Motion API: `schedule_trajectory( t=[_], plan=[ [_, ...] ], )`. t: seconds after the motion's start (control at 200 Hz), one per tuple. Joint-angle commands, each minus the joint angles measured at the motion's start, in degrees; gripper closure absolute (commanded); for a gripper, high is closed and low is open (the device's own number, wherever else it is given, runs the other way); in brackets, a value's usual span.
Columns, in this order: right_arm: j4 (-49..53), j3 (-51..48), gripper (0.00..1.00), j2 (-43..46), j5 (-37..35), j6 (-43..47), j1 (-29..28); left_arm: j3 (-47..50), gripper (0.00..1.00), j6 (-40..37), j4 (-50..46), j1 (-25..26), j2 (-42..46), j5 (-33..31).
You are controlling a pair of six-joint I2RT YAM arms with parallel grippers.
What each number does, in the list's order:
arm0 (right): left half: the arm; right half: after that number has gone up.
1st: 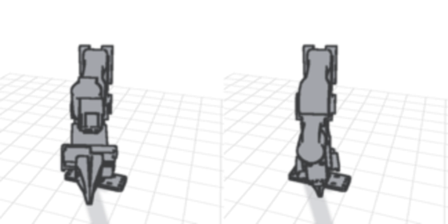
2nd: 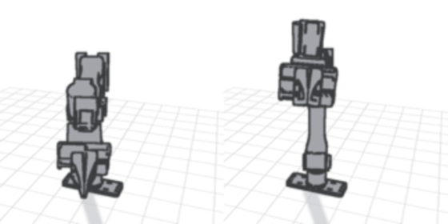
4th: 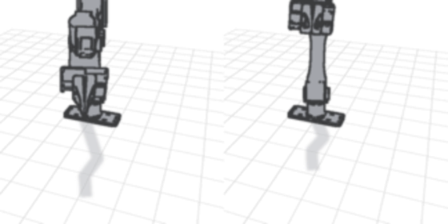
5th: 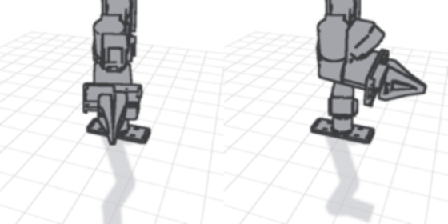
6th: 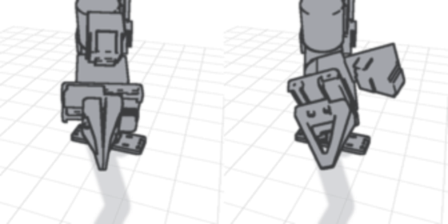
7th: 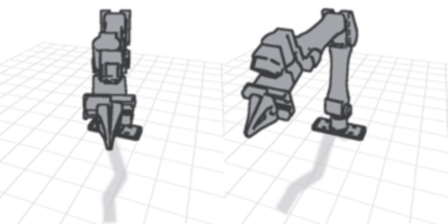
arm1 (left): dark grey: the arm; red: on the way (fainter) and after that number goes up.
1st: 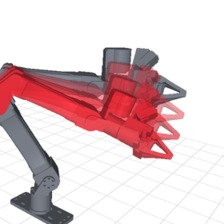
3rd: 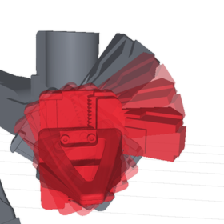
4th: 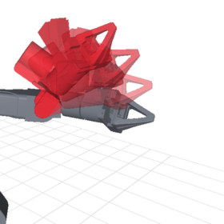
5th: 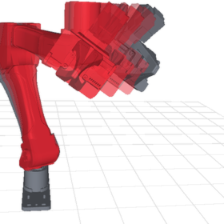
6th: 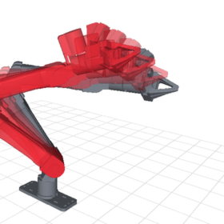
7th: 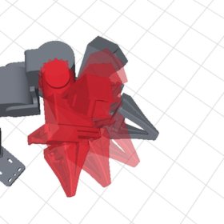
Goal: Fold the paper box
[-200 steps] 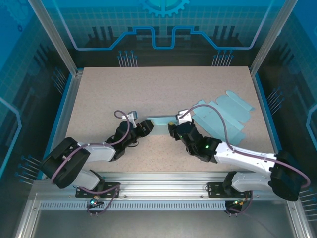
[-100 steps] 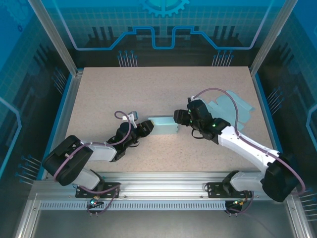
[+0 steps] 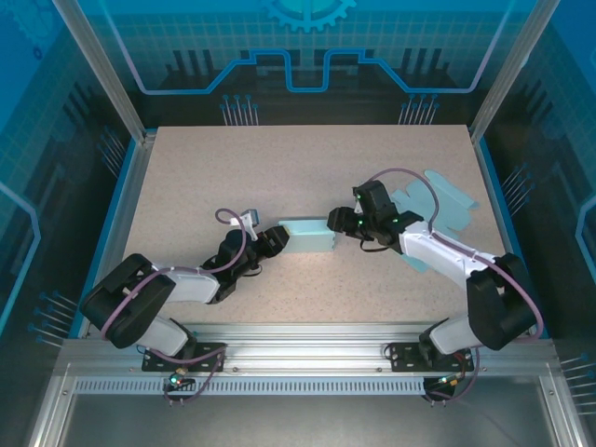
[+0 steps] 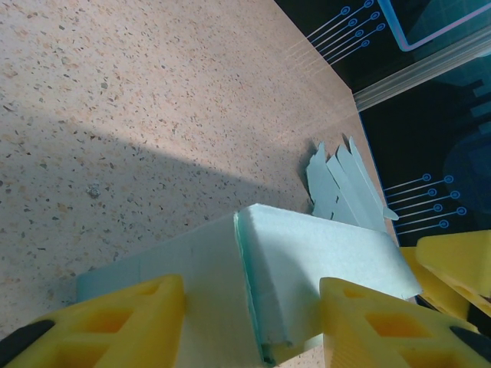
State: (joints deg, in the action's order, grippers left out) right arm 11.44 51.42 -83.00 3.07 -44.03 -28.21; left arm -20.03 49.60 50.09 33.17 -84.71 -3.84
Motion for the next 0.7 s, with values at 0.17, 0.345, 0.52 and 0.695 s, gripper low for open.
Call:
schedule_trajectory(
  t=[0.17, 0.345, 0.52, 0.695],
  plan=[
    [-3.06, -4.58, 0.52, -2.87, 3.23, -0.92, 1.26, 2.49, 0.51, 1.00, -8.74, 0.59, -2.77, -0.03],
    [-5.44, -10.33, 0.55, -2.17, 1.99, -2.48, 1.37, 2.53, 0.55, 1.20, -9.15, 0.60, -2.66, -0.44],
    [-7.54, -13.64, 0.63, -2.50, 1.29, -3.45, 1.49, 2.89, 0.62, 1.73, -9.38, 0.58, -2.94, -0.89],
    [-9.50, -16.14, 0.66, -2.86, 0.90, -4.34, 1.49, 3.67, 0.70, 2.58, -9.13, 0.59, -4.08, -0.85]
  ],
)
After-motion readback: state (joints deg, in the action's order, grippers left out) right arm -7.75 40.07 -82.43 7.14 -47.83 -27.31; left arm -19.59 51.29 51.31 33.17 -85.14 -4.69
